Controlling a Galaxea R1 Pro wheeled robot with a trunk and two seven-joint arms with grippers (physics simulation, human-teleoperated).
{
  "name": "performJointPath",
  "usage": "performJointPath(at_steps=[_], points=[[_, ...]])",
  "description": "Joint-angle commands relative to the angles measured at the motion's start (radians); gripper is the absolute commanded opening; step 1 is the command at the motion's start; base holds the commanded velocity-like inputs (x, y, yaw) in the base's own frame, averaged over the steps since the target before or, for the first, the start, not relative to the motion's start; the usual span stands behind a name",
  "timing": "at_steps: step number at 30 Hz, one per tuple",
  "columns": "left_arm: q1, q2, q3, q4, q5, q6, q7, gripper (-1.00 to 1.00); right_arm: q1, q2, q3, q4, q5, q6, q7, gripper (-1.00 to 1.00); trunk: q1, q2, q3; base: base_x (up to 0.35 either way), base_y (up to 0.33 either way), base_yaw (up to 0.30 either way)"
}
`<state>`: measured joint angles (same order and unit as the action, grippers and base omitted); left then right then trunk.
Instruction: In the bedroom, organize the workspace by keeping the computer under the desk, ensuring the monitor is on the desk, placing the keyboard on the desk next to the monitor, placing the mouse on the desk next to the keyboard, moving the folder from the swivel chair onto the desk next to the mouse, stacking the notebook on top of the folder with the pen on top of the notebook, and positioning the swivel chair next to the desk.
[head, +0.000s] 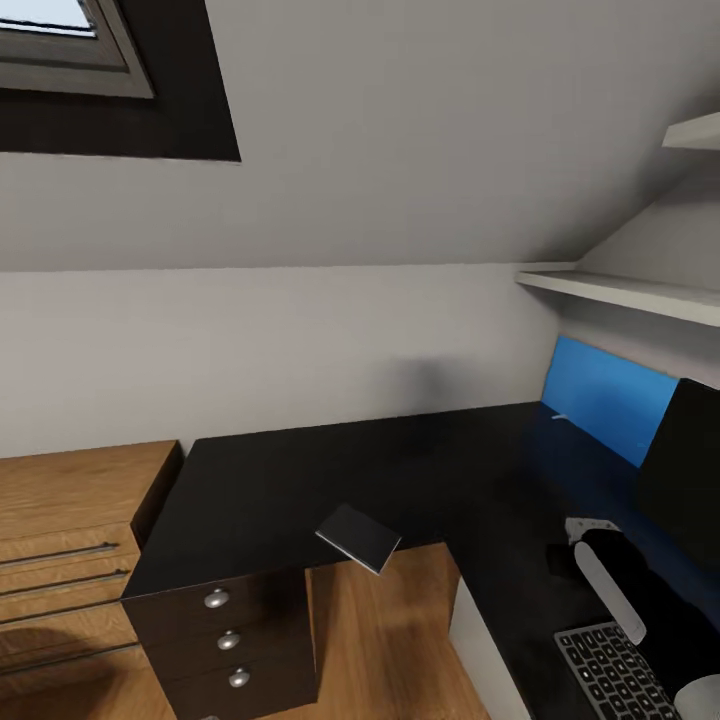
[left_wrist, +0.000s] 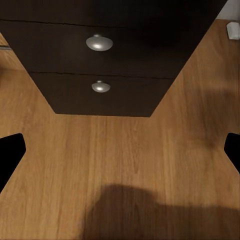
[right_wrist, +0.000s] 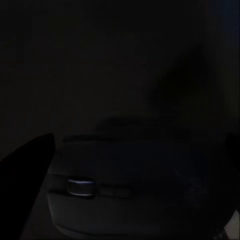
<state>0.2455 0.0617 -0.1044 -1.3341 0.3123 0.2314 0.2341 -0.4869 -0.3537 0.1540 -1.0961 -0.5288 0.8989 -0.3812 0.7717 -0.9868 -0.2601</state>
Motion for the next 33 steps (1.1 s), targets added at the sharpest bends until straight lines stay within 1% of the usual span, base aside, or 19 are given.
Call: performJointPath(at_steps=[1, 3, 4, 5, 7, 8, 9, 10, 11, 12, 15, 18, 22, 24, 26, 28, 31, 32, 33], points=[[0.000, 0.002, -0.003, -0.002, 0.011, 0.003, 0.008, 1.00, -0.001, 0.000, 0.036, 0.004, -0.006, -0.015, -0.010, -1.00, 0.000, -0.001, -0.001, 0.000, 0.000, -0.004], [0.000, 0.002, -0.002, -0.002, 0.012, 0.002, 0.009, 1.00, -0.001, 0.000, 0.039, 0.006, -0.006, -0.036, -0.010, -1.00, 0.000, -0.001, -0.001, 0.000, 0.000, -0.002], [0.000, 0.003, -0.002, -0.002, 0.012, 0.002, 0.010, 1.00, -0.001, 0.001, 0.043, 0.014, -0.003, -0.065, -0.010, -1.00, 0.000, -0.001, -0.001, 0.000, 0.000, -0.001], [0.000, 0.003, -0.001, -0.002, 0.013, 0.001, 0.011, 1.00, -0.002, 0.003, 0.046, 0.052, 0.016, -0.106, -0.010, -1.00, 0.004, -0.008, -0.004, 0.000, 0.000, 0.000], [0.000, 0.003, -0.001, -0.002, 0.013, 0.001, 0.011, 1.00, -0.006, 0.005, 0.047, 0.089, 0.039, -0.133, -0.009, -1.00, 0.012, -0.022, -0.011, 0.000, 0.000, 0.000], [0.000, 0.002, -0.001, -0.002, 0.013, 0.001, 0.012, 1.00, -0.018, 0.006, 0.048, 0.133, 0.064, -0.166, 0.005, -1.00, 0.016, -0.029, -0.014, 0.000, 0.000, 0.000], [0.000, 0.002, -0.001, -0.002, 0.013, 0.001, 0.012, 1.00, -0.037, 0.007, 0.048, 0.186, 0.089, -0.203, 0.050, -1.00, 0.019, -0.036, -0.017, 0.000, 0.000, 0.000], [0.000, 0.001, -0.001, -0.002, 0.013, 0.002, 0.013, 1.00, -0.061, 0.008, 0.048, 0.245, 0.121, -0.234, 0.110, -1.00, 0.023, -0.043, -0.020, 0.000, 0.000, 0.000], [0.000, 0.001, -0.001, -0.002, 0.013, 0.002, 0.013, 1.00, -0.070, 0.008, 0.048, 0.266, 0.133, -0.243, 0.129, -1.00, 0.027, -0.050, -0.023, 0.000, 0.000, 0.000], [0.000, 0.001, -0.001, -0.002, 0.013, 0.002, 0.013, 1.00, -0.089, 0.009, 0.048, 0.306, 0.158, -0.262, 0.162, -1.00, 0.031, -0.057, -0.026, 0.000, 0.000, 0.000], [0.000, 0.001, -0.001, -0.002, 0.013, 0.002, 0.013, 1.00, -0.126, 0.010, 0.048, 0.392, 0.204, -0.304, 0.209, -1.00, 0.042, -0.078, -0.036, 0.000, 0.000, 0.000], [0.000, 0.000, -0.001, -0.002, 0.012, 0.002, 0.013, 1.00, -0.149, 0.010, 0.047, 0.446, 0.222, -0.324, 0.227, -1.00, 0.054, -0.099, -0.045, 0.000, 0.000, 0.000], [0.000, 0.001, -0.001, -0.002, 0.011, 0.002, 0.013, 1.00, -0.160, 0.010, 0.047, 0.470, 0.226, -0.329, 0.233, -1.00, 0.069, -0.127, -0.058, 0.000, 0.000, 0.000], [0.000, 0.001, -0.001, -0.001, 0.011, 0.002, 0.013, 1.00, -0.172, 0.010, 0.047, 0.498, 0.226, -0.329, 0.238, -1.00, 0.077, -0.141, -0.064, 0.000, 0.000, 0.000], [0.000, 0.001, -0.001, 0.002, 0.011, 0.002, 0.013, 1.00, -0.197, 0.010, 0.047, 0.539, 0.226, -0.325, 0.261, -1.00, 0.085, -0.155, -0.070, 0.000, 0.000, 0.000], [0.000, 0.001, -0.001, 0.005, 0.011, 0.002, 0.013, 1.00, -0.225, 0.010, 0.047, 0.586, 0.228, -0.321, 0.302, -1.00, 0.092, -0.169, -0.076, 0.000, 0.000, 0.000], [0.000, 0.001, -0.001, 0.009, 0.011, 0.002, 0.013, 1.00, -0.238, 0.010, 0.047, 0.608, 0.229, -0.314, 0.325, -1.00, 0.104, -0.190, -0.086, 0.000, 0.000, 0.000], [0.000, 0.001, -0.001, 0.010, 0.010, 0.002, 0.012, 1.00, -0.241, 0.010, 0.047, 0.611, 0.230, -0.293, 0.332, -1.00, 0.108, -0.197, -0.089, 0.000, 0.000, 0.000], [0.000, 0.001, -0.001, 0.010, 0.010, 0.002, 0.012, 1.00, -0.241, 0.010, 0.047, 0.611, 0.230, -0.290, 0.333, -1.00, 0.111, -0.204, -0.092, 0.000, 0.000, 0.000]])
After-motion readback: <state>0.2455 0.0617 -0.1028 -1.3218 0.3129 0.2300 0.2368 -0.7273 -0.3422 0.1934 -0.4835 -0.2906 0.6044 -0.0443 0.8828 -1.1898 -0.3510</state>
